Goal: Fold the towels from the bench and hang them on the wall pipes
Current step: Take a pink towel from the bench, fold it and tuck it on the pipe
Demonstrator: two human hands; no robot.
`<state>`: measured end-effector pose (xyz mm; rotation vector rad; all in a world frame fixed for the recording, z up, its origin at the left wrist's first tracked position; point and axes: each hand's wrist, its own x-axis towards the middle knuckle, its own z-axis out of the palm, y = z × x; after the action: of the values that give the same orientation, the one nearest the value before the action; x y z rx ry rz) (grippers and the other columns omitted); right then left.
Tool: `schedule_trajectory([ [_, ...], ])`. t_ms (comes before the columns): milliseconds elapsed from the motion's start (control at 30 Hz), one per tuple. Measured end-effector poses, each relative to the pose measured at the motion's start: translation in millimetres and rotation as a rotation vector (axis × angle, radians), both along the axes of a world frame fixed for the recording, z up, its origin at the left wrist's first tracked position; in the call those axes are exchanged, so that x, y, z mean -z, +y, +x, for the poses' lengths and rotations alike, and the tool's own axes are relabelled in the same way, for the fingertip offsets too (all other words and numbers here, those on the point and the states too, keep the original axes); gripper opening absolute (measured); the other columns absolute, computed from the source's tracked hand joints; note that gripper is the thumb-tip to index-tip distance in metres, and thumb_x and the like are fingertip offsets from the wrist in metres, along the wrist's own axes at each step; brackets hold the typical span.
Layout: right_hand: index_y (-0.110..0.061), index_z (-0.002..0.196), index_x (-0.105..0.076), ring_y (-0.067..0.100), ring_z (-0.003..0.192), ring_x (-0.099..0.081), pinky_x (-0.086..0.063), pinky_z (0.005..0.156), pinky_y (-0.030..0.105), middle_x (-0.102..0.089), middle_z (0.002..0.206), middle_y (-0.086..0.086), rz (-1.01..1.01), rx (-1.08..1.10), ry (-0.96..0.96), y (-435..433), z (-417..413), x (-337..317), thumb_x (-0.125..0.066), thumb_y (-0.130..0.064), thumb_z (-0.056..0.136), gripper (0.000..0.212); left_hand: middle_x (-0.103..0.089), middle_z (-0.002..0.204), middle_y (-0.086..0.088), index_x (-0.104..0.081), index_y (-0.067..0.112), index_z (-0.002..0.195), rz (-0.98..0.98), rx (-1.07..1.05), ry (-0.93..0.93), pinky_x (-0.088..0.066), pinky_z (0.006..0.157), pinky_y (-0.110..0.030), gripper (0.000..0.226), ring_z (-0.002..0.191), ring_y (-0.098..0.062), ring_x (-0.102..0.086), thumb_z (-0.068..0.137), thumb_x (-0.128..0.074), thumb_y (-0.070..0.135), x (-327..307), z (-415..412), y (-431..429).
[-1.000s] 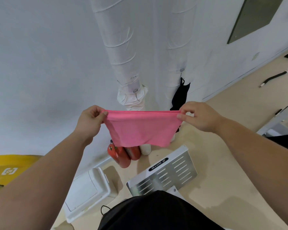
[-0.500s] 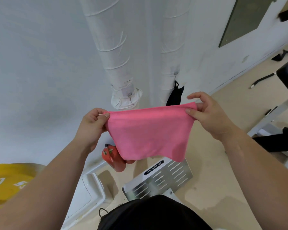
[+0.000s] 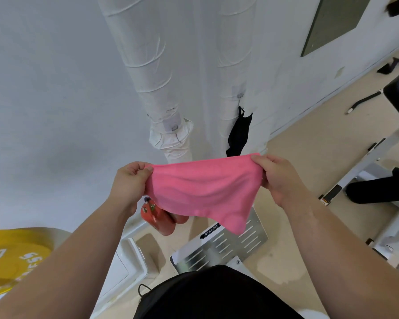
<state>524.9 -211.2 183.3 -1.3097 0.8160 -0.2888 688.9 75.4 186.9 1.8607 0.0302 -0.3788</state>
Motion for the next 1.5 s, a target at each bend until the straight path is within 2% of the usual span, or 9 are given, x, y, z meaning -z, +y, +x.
schedule_trajectory([
  [133,0.001,0.08,-0.067,0.019,0.069,-0.046,-0.038,0.066,0.034,-0.055,0.071,0.007,-0.08,0.14,0.039,24,2,14,-0.07,-0.025,0.083,0.026,-0.065,0.082,-0.015,-0.071,0.008,0.084,0.036,0.035,0.097,-0.054,0.073,-0.047,0.019,0.077,-0.028,-0.057,0.098,-0.059,0.011,7,-14,-4],
  [233,-0.015,0.079,-0.068,0.006,0.056,-0.051,-0.043,0.062,0.024,-0.06,0.064,-0.003,-0.251,0.192,0.041,52,-3,12,-0.068,-0.012,0.085,0.007,-0.061,0.078,-0.014,-0.068,0.008,0.083,0.009,0.007,0.132,-0.05,0.068,-0.044,0.018,0.073,-0.027,-0.054,0.097,-0.057,0.008,5,-33,-16],
  [400,-0.016,0.094,-0.06,0.003,0.046,-0.045,-0.04,0.052,0.016,-0.049,0.051,-0.011,-0.253,0.011,-0.188,98,-4,-4,-0.062,-0.001,0.093,0.015,-0.056,0.071,-0.017,-0.066,0.002,0.09,-0.091,0.062,0.111,-0.039,0.063,-0.042,0.015,0.065,-0.03,-0.049,0.098,-0.059,0.012,-13,-73,-47],
  [533,-0.022,0.089,-0.068,0.018,0.071,-0.064,-0.052,0.07,0.038,-0.068,0.077,0.002,-0.272,-0.194,-0.324,111,-1,-10,-0.062,-0.002,0.094,0.021,-0.057,0.074,-0.017,-0.073,0.012,0.087,-0.174,0.144,0.095,-0.037,0.067,-0.045,0.016,0.068,-0.03,-0.046,0.098,-0.061,0.014,-28,-95,-60],
  [700,-0.02,0.106,-0.071,0.013,0.09,-0.072,-0.056,0.084,0.026,-0.077,0.099,-0.007,-0.193,-0.35,-0.41,100,-6,-14,-0.048,0.002,0.089,0.037,-0.068,0.085,-0.03,-0.079,0.013,0.095,-0.221,0.2,0.05,-0.047,0.068,-0.041,0.02,0.073,-0.028,-0.058,0.1,-0.059,0.011,-40,-100,-59],
  [900,-0.01,0.093,-0.077,0.008,0.076,-0.061,-0.047,0.072,0.015,-0.064,0.088,0.0,-0.633,-0.305,-0.381,85,-6,-10,-0.077,-0.001,0.083,0.013,-0.077,0.08,-0.006,-0.079,0.01,0.098,-0.146,0.327,-0.01,-0.053,0.063,-0.021,0.024,0.07,-0.011,-0.066,0.102,-0.056,0.009,-44,-105,-62],
  [1233,-0.02,0.082,-0.072,0.01,0.089,-0.05,-0.039,0.082,0.019,-0.053,0.09,-0.011,-0.96,-0.387,-0.375,66,2,-12,-0.08,-0.029,0.079,0.012,-0.059,0.094,-0.045,-0.08,0.023,0.102,-0.143,0.445,0.023,-0.04,0.069,-0.051,0.024,0.076,-0.034,-0.053,0.093,-0.063,0.036,-45,-92,-56],
  [1367,-0.019,0.078,-0.068,0.015,0.091,-0.054,-0.048,0.079,0.033,-0.056,0.092,-0.007,-0.939,-0.383,-0.384,66,1,-10,-0.072,-0.04,0.078,0.021,-0.075,0.092,-0.025,-0.079,0.023,0.102,-0.117,0.508,-0.031,-0.048,0.072,-0.075,0.02,0.083,-0.064,-0.062,0.085,-0.074,0.033,-43,-90,-51],
  [1500,-0.021,0.081,-0.071,0.016,0.105,-0.054,-0.049,0.091,0.038,-0.057,0.107,-0.008,-0.929,-0.433,-0.315,59,-2,-3,-0.073,-0.048,0.078,0.027,-0.077,0.089,-0.021,-0.08,0.023,0.098,-0.044,0.475,-0.076,-0.053,0.081,-0.07,0.014,0.088,-0.053,-0.068,0.092,-0.068,0.019,-40,-87,-50],
])
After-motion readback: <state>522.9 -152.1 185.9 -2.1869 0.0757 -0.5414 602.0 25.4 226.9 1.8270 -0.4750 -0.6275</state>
